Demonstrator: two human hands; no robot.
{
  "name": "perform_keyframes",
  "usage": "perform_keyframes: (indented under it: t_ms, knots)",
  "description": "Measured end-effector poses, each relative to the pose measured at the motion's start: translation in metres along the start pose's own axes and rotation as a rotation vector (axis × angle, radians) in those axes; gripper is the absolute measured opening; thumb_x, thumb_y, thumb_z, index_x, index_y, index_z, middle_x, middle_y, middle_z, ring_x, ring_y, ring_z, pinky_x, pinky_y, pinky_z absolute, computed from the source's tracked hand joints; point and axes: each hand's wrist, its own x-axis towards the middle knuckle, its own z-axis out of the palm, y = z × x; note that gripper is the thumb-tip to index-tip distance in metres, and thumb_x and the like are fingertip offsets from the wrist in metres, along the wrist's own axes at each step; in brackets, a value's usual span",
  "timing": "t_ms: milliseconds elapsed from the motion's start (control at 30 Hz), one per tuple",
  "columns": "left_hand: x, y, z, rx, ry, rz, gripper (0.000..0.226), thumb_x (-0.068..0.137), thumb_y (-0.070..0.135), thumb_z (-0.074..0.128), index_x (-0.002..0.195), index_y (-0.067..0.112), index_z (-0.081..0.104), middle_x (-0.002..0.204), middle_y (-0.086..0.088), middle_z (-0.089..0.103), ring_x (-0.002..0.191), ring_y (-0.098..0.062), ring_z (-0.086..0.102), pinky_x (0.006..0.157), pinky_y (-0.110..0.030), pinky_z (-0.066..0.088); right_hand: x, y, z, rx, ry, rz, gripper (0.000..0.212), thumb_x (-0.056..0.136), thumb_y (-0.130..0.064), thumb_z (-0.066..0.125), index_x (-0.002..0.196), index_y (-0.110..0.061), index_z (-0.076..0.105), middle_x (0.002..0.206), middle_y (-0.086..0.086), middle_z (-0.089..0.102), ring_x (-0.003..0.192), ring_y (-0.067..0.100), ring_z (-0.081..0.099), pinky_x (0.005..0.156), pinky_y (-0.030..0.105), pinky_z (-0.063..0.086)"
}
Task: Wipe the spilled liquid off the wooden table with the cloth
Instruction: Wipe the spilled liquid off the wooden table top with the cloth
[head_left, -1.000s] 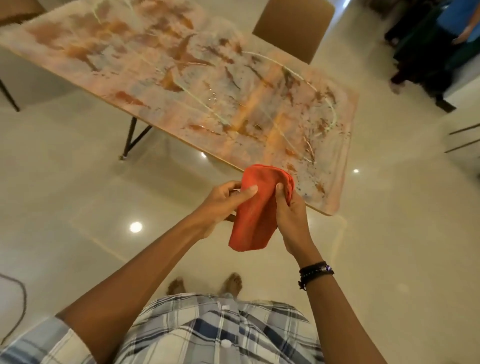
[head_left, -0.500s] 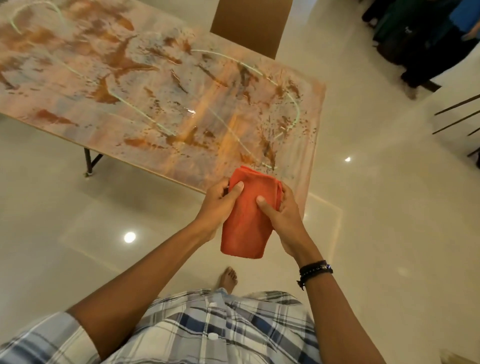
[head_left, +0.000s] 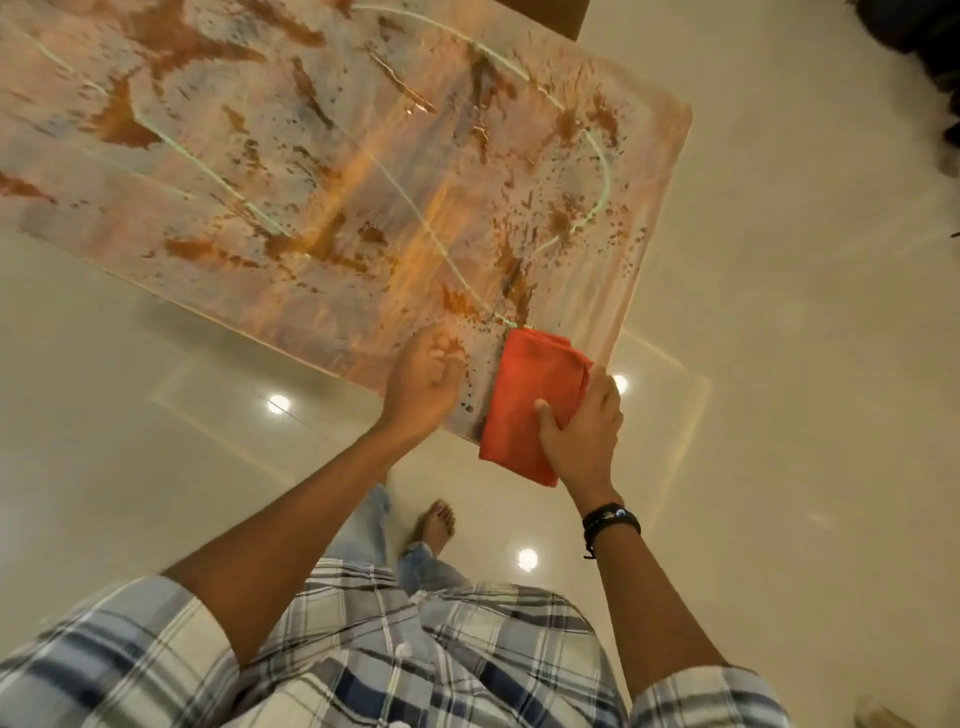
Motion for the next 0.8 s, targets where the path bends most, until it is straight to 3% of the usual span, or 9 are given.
perform_keyframes:
  t_ms: [133,200,333,367,500,700,800]
  knots:
    - [0.017,-0.025,0.009,0.267,0.111,0.176,0.04,0.097,0.015,0.06,0.13,-0.006,0.052,0.121,-0.025,0.057,0.117,-0.04,0.051,0.102,-0.058,0.041,-0.011,-0.009,0.03,-0.17,0.09,-0.163,0.082,0.091,-0.055,0.059,0.155,-0.017,0.025,0.162,0.016,0.017,0.147,0.038,0.021,0.114,0.056,0.026]
    - [0.026,-0.036,0.013,0.397,0.194,0.237,0.044,0.098,0.024,0.054,0.131,-0.005,0.053,0.132,-0.026,0.055,0.128,-0.043,0.048,0.11,-0.058,0.036,-0.012,-0.014,0.044,-0.234,0.081,-0.153,0.086,0.089,-0.065,0.052,0.156,-0.02,0.023,0.164,0.016,0.014,0.15,0.037,0.016,0.116,0.057,0.021]
    - [0.042,-0.052,0.024,0.499,0.261,0.29,0.057,0.102,0.036,0.04,0.144,-0.002,0.044,0.149,-0.022,0.045,0.144,-0.041,0.035,0.124,-0.038,0.006,-0.001,-0.014,0.059,-0.341,0.041,-0.107,0.094,0.087,-0.075,0.042,0.158,-0.019,0.018,0.164,0.019,0.01,0.151,0.039,0.01,0.122,0.056,0.012]
    - [0.044,-0.056,0.027,0.512,0.267,0.303,0.058,0.103,0.037,0.039,0.147,-0.001,0.04,0.151,-0.021,0.043,0.146,-0.04,0.033,0.125,-0.038,0.006,0.0,-0.014,0.06,-0.359,0.04,-0.106,0.094,0.087,-0.075,0.041,0.158,-0.018,0.016,0.164,0.02,0.008,0.151,0.039,0.009,0.122,0.055,0.008]
    - [0.045,-0.066,0.034,0.592,0.325,0.374,0.059,0.105,0.04,0.035,0.15,0.001,0.035,0.153,-0.019,0.042,0.147,-0.037,0.03,0.122,-0.053,0.022,0.003,-0.015,0.063,-0.439,0.066,-0.133,0.08,0.096,-0.062,0.036,0.157,-0.012,0.022,0.162,0.025,0.013,0.15,0.043,0.012,0.121,0.058,0.013]
    - [0.043,-0.061,0.036,0.601,0.348,0.316,0.059,0.101,0.034,0.041,0.147,-0.003,0.04,0.152,-0.022,0.043,0.146,-0.039,0.032,0.12,-0.057,0.025,0.076,0.007,0.025,-0.362,0.03,-0.169,0.054,0.105,-0.035,0.037,0.157,-0.023,0.025,0.166,0.009,0.012,0.153,0.032,0.009,0.122,0.057,0.009]
    - [0.042,-0.06,0.037,0.652,0.356,0.336,0.058,0.101,0.033,0.039,0.144,-0.006,0.044,0.15,-0.024,0.046,0.144,-0.042,0.035,0.117,-0.059,0.028,0.135,0.01,0.003,-0.343,0.093,-0.193,0.05,0.106,-0.033,0.037,0.155,-0.022,0.031,0.164,0.01,0.02,0.151,0.033,0.016,0.12,0.053,0.017]
